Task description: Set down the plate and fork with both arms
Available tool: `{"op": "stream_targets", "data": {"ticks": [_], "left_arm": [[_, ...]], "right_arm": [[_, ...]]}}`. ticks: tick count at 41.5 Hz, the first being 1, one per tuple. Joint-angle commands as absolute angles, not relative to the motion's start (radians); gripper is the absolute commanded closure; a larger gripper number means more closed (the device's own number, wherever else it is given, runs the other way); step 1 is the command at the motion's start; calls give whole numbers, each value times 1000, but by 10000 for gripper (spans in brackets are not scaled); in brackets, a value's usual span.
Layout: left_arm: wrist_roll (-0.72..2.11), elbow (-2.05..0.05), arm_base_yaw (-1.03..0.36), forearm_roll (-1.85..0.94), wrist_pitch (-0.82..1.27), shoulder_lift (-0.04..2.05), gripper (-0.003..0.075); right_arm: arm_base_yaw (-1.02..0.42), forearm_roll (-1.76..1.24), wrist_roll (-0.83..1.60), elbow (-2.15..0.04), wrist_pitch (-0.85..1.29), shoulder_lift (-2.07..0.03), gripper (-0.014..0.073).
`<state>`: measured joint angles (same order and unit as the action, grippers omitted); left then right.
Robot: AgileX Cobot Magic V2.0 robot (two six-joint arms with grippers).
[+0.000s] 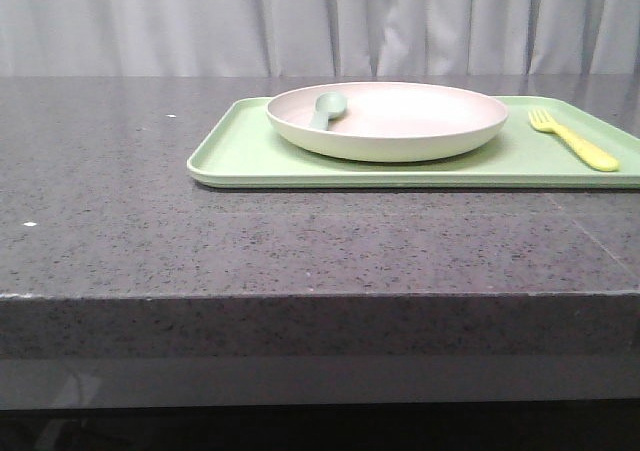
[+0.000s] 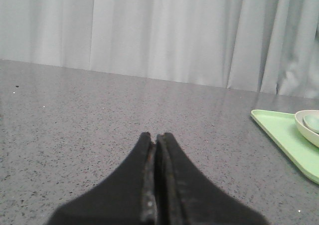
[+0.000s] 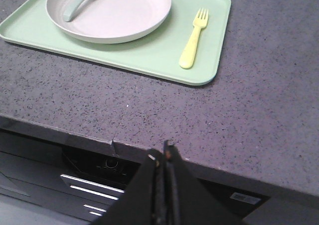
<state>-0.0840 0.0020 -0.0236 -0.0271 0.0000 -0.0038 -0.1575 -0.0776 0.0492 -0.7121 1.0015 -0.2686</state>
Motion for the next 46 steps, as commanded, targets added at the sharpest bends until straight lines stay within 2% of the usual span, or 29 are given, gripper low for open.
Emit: {"op": "stream_targets", "data": {"ticks": [1,14,20,30,42,46], "left_arm": [[-85,12,-25,-27,-85,-29,741],[-85,12,-25,-27,-85,-29,741],[-85,12,-25,-27,-85,-29,741],[-85,12,-25,-27,-85,-29,741],[-85,12,-25,-27,-85,-29,741],[-85,12,-25,-27,-85,-29,741]], "right_arm": [[-157,-70,57,-734,934,-281,662],[-157,-60,57,-731,930,-280,662],[-133,-63,57,-599,693,-235,662],[-44,-92,57,-219,212,-70,662],[-44,-92,56,25,-45,28,662],[-44,-92,56,22,-19,28,662]]}}
